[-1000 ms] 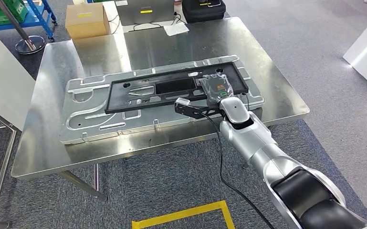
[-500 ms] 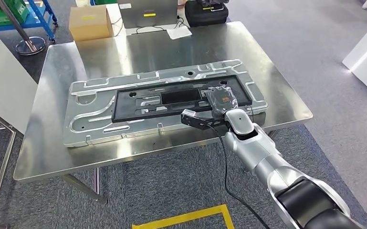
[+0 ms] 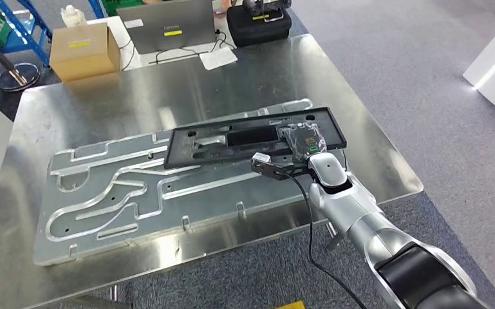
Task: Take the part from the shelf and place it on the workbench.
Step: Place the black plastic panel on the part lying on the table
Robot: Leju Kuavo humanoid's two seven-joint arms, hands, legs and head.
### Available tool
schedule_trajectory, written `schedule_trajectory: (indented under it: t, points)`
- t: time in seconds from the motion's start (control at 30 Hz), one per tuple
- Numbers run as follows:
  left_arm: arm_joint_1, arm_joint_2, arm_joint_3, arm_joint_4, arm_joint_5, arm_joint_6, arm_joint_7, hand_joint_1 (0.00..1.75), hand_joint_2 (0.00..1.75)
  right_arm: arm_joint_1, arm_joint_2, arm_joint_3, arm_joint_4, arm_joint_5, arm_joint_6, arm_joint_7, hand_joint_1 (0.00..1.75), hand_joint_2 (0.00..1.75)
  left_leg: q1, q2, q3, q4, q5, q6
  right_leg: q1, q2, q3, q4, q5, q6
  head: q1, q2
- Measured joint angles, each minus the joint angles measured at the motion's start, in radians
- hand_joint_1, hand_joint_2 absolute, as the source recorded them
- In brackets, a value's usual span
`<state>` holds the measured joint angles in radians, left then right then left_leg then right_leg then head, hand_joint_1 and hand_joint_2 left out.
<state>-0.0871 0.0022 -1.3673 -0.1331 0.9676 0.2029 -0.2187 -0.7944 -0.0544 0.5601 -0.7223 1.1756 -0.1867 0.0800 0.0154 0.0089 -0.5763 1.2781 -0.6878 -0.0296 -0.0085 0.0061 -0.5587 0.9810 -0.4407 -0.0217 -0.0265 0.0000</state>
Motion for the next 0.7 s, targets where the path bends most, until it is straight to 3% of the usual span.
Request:
schedule_trajectory:
  t: [0.03, 0.07, 0.1, 0.2, 0.23, 0.3, 0.37, 0.4, 0.47, 0.5, 0.53, 0.57, 0.63, 0.67, 0.7]
  points:
    - [0.000, 0.000, 0.000, 0.000, 0.002, -0.001, -0.004, 0.00, 1.75, 0.003, 0.000, 0.000, 0.001, 0.002, 0.000, 0.001, 1.75, 1.75, -0.005, 0.000, -0.032, -0.016, -0.035, 0.005, 0.004, 0.003, 0.033, -0.006, -0.017, -0.001, 0.000, 0.000]
    - [-0.001, 0.000, 0.000, 0.000, 0.004, -0.002, -0.008, 0.00, 1.75, 0.004, 0.000, 0.000, 0.001, 0.003, 0.000, 0.001, 1.75, 1.75, -0.012, -0.001, -0.057, -0.048, -0.039, 0.014, 0.008, 0.007, 0.066, -0.011, -0.035, -0.002, 0.000, 0.000]
    - [-0.001, 0.000, 0.000, 0.000, 0.006, -0.002, -0.011, 0.00, 1.75, 0.004, 0.001, 0.000, 0.001, 0.003, 0.001, 0.001, 1.75, 1.75, -0.021, -0.003, -0.076, -0.097, 0.007, 0.027, 0.011, 0.009, 0.098, -0.013, -0.055, -0.002, 0.000, 0.000]
    - [0.001, 0.001, 0.000, 0.000, 0.015, -0.006, -0.015, 0.00, 1.75, 0.009, 0.002, 0.000, 0.001, -0.001, 0.004, 0.000, 1.75, 1.75, -0.058, -0.021, -0.123, -0.250, 0.303, 0.072, 0.019, 0.020, 0.167, -0.005, -0.119, 0.002, 0.001, 0.000]
    - [-0.001, 0.001, 0.000, -0.001, 0.017, -0.008, -0.014, 0.00, 1.75, 0.012, 0.003, 0.000, -0.001, -0.005, 0.005, -0.002, 1.75, 1.75, -0.067, -0.028, -0.130, -0.268, 0.357, 0.078, 0.022, 0.025, 0.183, 0.000, -0.141, 0.002, 0.002, 0.000]
    - [-0.010, -0.001, 0.000, -0.002, 0.017, -0.010, -0.011, 0.00, 1.75, 0.006, 0.004, -0.002, -0.012, -0.014, 0.005, -0.011, 1.75, 1.75, -0.068, -0.034, -0.120, -0.265, 0.368, 0.079, 0.025, 0.029, 0.211, 0.004, -0.180, 0.000, 0.002, 0.000]
    - [-0.020, -0.002, 0.000, -0.002, 0.015, -0.010, -0.009, 0.00, 1.75, -0.011, 0.004, -0.009, -0.026, -0.027, 0.006, -0.022, 1.75, 1.75, -0.059, -0.029, -0.105, -0.270, 0.373, 0.082, 0.025, 0.021, 0.205, 0.045, -0.212, 0.001, 0.002, 0.000]
    - [-0.022, -0.003, -0.001, -0.002, 0.014, -0.009, -0.010, 0.00, 1.75, -0.016, 0.004, -0.013, -0.030, -0.035, 0.007, -0.026, 1.75, 1.75, -0.055, -0.026, -0.100, -0.274, 0.375, 0.087, 0.024, 0.014, 0.179, 0.094, -0.236, 0.006, 0.002, 0.000]
    - [-0.020, -0.003, -0.001, -0.002, 0.017, -0.007, -0.015, 0.00, 1.75, -0.004, 0.003, -0.019, -0.031, -0.047, 0.008, -0.031, 1.75, 1.75, -0.052, -0.023, -0.097, -0.274, 0.364, 0.093, 0.020, 0.005, 0.088, 0.220, -0.286, 0.017, 0.002, 0.000]
    - [-0.018, -0.003, -0.001, -0.002, 0.023, -0.006, -0.021, 0.00, 1.75, 0.014, 0.002, -0.020, -0.028, -0.049, 0.007, -0.031, 1.75, 1.75, -0.050, -0.023, -0.095, -0.273, 0.358, 0.094, 0.015, 0.004, 0.045, 0.266, -0.292, 0.023, 0.003, 0.000]
    - [-0.015, -0.004, -0.001, -0.002, 0.031, -0.006, -0.027, 0.00, 1.75, 0.035, 0.001, -0.021, -0.025, -0.049, 0.005, -0.029, 1.75, 1.75, -0.048, -0.025, -0.092, -0.271, 0.352, 0.093, 0.010, 0.003, 0.014, 0.282, -0.275, 0.027, 0.003, 0.000]
    - [-0.012, -0.005, 0.000, -0.002, 0.039, -0.006, -0.032, 0.00, 1.75, 0.055, 0.000, -0.021, -0.022, -0.049, 0.003, -0.027, 1.75, 1.75, -0.045, -0.028, -0.089, -0.268, 0.346, 0.090, 0.005, 0.003, -0.003, 0.261, -0.233, 0.031, 0.003, 0.000]
    - [-0.008, -0.007, 0.000, -0.002, 0.052, -0.006, -0.038, 0.00, 1.75, 0.078, -0.002, -0.022, -0.018, -0.048, -0.003, -0.026, 1.75, 1.75, -0.041, -0.032, -0.086, -0.258, 0.332, 0.083, -0.001, 0.001, 0.000, 0.150, -0.126, 0.035, 0.002, 0.000]
    - [-0.007, -0.008, 0.001, -0.002, 0.055, -0.006, -0.039, 0.00, 1.75, 0.083, -0.004, -0.023, -0.016, -0.048, -0.006, -0.026, 1.75, 1.75, -0.041, -0.032, -0.087, -0.251, 0.326, 0.078, -0.002, 0.000, 0.004, 0.100, -0.089, 0.035, 0.003, 0.000]
    - [-0.006, -0.008, 0.001, -0.002, 0.057, -0.006, -0.040, 0.00, 1.75, 0.086, -0.005, -0.023, -0.015, -0.048, -0.010, -0.027, 1.75, 1.75, -0.041, -0.032, -0.089, -0.248, 0.324, 0.073, -0.001, 0.000, 0.006, 0.070, -0.070, 0.034, 0.003, 0.000]
